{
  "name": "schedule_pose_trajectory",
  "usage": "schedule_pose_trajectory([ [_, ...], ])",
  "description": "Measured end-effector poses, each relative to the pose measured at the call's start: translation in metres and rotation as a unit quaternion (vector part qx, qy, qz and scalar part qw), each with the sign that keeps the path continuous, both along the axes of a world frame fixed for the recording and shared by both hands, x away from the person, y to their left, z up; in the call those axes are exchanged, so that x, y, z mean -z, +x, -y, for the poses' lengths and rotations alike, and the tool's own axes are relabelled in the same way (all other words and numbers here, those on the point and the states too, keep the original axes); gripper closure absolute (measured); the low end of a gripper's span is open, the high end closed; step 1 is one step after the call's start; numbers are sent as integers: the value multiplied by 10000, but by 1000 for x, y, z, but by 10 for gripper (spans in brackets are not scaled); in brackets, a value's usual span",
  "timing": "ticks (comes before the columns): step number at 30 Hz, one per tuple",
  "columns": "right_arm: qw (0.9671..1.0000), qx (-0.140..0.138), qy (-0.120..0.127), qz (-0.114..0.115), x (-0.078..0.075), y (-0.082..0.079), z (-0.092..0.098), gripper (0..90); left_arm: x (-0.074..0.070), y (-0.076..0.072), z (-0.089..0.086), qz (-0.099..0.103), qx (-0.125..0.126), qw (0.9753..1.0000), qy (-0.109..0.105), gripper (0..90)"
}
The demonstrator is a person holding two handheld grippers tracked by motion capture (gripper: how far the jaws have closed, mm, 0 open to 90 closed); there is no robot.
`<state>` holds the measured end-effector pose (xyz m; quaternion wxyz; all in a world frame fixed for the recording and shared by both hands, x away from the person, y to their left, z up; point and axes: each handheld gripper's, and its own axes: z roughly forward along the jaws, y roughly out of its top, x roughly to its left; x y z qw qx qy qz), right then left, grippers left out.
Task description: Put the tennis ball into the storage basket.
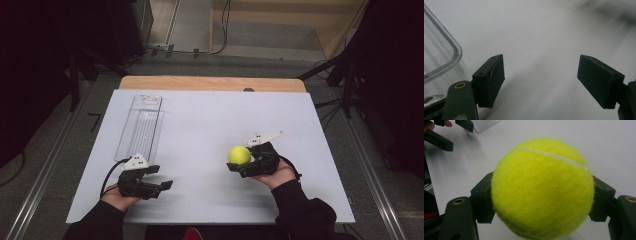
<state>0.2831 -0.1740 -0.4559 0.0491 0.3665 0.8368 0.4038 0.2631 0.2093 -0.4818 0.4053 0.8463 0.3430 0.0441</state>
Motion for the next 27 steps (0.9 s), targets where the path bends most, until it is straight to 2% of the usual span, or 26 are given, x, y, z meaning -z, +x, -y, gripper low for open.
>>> schedule_pose_trajectory([
  [9,9999,-132,25,20,-3,7,-12,235,0,0,-1,1,-12,10000,-8,227],
  [27,9997,-194,121,-29,-9,20,-32,235,0,0,0,20,-16,10000,1,227],
])
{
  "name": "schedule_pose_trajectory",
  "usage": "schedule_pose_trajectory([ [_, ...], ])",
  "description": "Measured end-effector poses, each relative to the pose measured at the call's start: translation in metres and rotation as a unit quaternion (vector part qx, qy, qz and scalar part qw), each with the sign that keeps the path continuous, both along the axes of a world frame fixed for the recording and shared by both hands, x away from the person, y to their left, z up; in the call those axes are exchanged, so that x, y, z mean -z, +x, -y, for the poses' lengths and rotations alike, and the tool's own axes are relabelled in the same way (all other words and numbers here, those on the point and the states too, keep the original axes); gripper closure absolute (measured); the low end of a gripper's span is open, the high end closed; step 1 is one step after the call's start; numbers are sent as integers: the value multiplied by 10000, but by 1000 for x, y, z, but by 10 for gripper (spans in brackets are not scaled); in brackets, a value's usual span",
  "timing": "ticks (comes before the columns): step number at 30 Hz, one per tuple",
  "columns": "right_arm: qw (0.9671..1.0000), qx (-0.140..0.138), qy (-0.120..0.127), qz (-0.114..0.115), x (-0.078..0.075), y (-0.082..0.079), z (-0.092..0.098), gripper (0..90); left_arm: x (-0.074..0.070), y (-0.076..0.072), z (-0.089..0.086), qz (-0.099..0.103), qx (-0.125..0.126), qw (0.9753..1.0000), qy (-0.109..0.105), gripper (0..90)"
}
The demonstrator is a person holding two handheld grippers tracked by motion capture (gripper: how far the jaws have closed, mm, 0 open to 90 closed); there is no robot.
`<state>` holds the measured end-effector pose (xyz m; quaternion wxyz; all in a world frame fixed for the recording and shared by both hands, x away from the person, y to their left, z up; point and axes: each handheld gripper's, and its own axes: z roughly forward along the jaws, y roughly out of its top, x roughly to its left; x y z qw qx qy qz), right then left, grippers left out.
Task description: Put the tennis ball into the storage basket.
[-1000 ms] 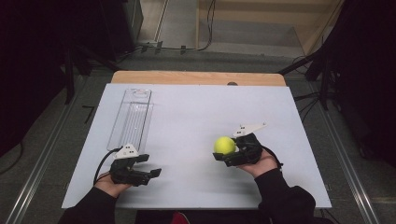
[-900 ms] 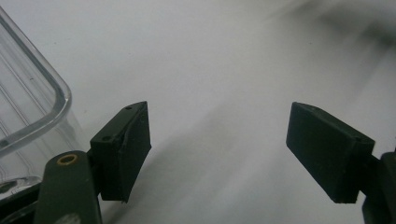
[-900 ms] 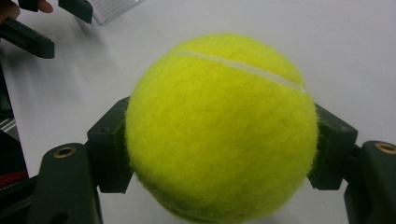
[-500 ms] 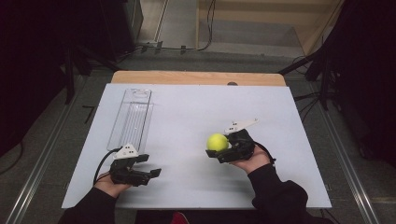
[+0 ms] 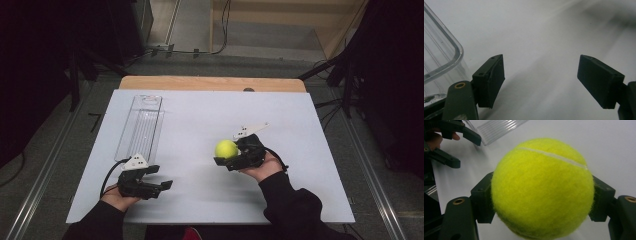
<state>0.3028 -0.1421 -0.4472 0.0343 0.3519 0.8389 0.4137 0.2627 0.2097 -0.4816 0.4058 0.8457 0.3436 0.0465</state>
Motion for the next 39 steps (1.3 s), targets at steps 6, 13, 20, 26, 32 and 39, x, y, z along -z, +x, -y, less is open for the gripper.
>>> schedule_pose_trajectory([
  [6,10000,-72,39,-6,-3,4,-8,235,0,0,0,1,7,10000,-1,227],
  [13,9999,-150,14,-38,-3,11,-19,235,0,0,0,2,13,10000,-14,227],
  [20,9997,-242,-18,-34,-1,15,-31,235,0,0,0,5,13,10000,-20,227],
  [26,9996,-269,38,-48,-5,21,-41,235,0,0,0,39,14,10000,-31,229],
  [32,9994,-338,63,-39,-6,25,-49,235,0,0,0,31,13,10000,-34,229],
  [39,9993,-369,96,-41,-9,31,-56,235,0,0,0,22,18,10000,-39,229],
])
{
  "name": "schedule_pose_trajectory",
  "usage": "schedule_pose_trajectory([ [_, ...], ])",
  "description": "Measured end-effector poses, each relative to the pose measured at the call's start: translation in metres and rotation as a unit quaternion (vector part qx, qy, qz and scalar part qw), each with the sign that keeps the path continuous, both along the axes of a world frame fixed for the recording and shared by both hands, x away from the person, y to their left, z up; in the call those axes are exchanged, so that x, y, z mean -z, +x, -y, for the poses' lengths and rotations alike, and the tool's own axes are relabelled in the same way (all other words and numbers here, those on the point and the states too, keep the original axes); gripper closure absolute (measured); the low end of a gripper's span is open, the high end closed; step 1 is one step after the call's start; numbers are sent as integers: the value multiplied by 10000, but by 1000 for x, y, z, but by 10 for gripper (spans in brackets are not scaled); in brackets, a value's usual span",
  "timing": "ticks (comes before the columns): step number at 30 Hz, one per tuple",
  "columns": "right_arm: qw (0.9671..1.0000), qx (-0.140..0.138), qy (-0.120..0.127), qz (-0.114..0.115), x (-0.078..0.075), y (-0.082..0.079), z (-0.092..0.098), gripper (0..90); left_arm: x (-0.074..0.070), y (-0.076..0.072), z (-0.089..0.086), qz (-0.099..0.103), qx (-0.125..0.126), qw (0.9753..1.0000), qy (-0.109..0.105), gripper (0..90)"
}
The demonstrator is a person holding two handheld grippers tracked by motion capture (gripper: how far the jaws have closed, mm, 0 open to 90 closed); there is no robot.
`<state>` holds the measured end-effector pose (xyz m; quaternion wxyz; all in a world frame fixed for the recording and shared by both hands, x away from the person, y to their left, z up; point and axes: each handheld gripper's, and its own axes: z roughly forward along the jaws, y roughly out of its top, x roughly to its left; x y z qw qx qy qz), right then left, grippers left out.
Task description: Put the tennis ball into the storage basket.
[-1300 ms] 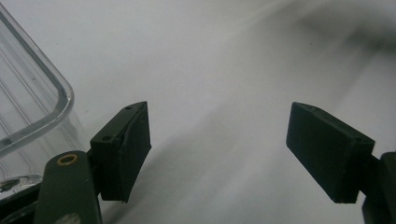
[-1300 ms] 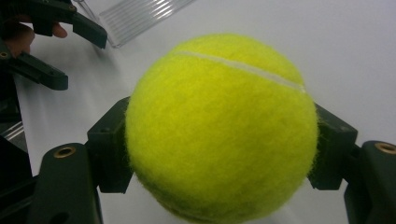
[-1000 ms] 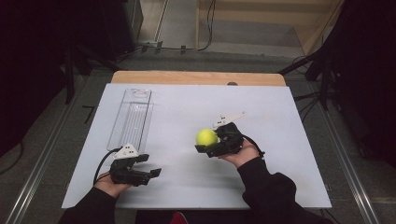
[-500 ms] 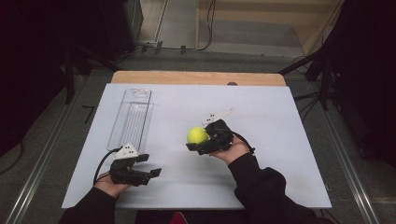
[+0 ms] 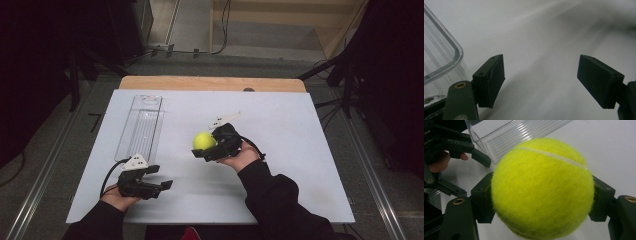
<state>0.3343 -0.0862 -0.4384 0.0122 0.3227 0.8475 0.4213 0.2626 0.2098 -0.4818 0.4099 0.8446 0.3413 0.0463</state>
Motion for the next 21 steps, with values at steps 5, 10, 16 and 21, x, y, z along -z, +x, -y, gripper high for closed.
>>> schedule_pose_trajectory([
  [5,10000,-39,52,-23,-1,4,-6,235,0,0,0,0,1,10000,0,229],
  [10,9999,-82,98,4,-4,8,-12,235,0,0,0,-2,-8,10000,0,229],
  [16,9998,-182,105,11,-6,12,-22,235,0,0,0,-5,-10,10000,-5,230],
  [21,9997,-252,77,19,-8,15,-32,235,0,0,0,-8,-8,10000,0,229],
])
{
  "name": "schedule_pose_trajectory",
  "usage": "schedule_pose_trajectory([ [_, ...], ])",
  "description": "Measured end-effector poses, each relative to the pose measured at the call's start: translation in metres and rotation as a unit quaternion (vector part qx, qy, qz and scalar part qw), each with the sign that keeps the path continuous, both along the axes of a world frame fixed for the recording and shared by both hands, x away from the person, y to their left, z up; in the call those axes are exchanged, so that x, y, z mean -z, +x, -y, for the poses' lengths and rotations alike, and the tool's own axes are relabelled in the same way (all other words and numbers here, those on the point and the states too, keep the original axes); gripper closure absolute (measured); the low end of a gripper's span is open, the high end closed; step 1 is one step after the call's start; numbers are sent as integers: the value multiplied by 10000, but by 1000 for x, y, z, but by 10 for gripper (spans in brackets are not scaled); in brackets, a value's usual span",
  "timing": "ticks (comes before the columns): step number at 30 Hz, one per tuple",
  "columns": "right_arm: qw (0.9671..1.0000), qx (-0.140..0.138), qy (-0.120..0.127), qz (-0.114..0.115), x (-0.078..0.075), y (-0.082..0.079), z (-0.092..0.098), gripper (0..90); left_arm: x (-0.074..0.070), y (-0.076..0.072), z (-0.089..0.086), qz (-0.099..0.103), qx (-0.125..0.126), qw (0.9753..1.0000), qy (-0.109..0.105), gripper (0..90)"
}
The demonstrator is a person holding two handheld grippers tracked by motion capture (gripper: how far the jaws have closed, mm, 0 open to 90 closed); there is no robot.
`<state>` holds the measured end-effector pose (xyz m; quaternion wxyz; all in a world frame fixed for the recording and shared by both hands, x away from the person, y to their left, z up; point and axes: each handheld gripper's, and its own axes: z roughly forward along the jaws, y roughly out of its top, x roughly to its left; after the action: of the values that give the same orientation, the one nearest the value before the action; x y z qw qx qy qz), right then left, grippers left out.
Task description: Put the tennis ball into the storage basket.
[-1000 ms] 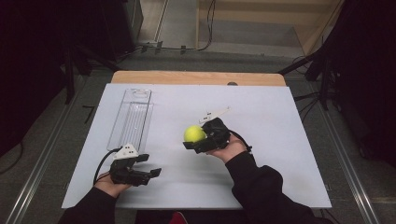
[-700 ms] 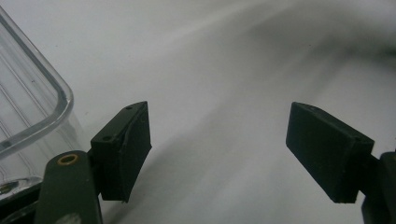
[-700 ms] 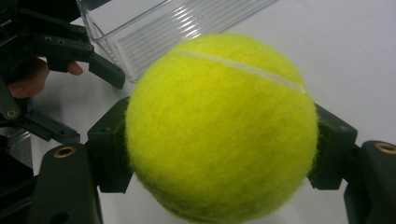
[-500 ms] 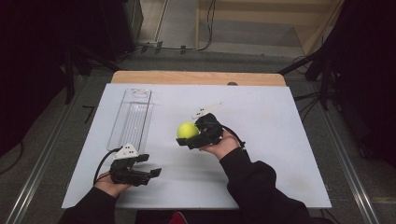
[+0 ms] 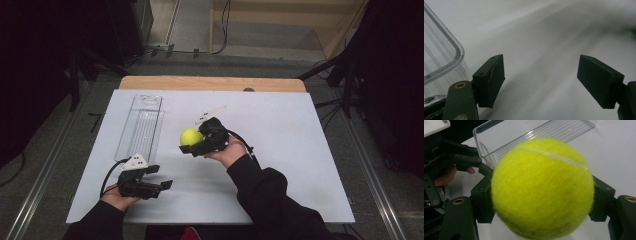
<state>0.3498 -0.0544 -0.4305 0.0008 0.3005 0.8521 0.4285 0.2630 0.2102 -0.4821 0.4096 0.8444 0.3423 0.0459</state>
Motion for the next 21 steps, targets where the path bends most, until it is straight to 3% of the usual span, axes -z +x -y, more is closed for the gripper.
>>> schedule_pose_trajectory([
  [21,9999,-107,90,-15,-15,18,-32,235,0,0,-1,0,15,10000,-26,229],
])
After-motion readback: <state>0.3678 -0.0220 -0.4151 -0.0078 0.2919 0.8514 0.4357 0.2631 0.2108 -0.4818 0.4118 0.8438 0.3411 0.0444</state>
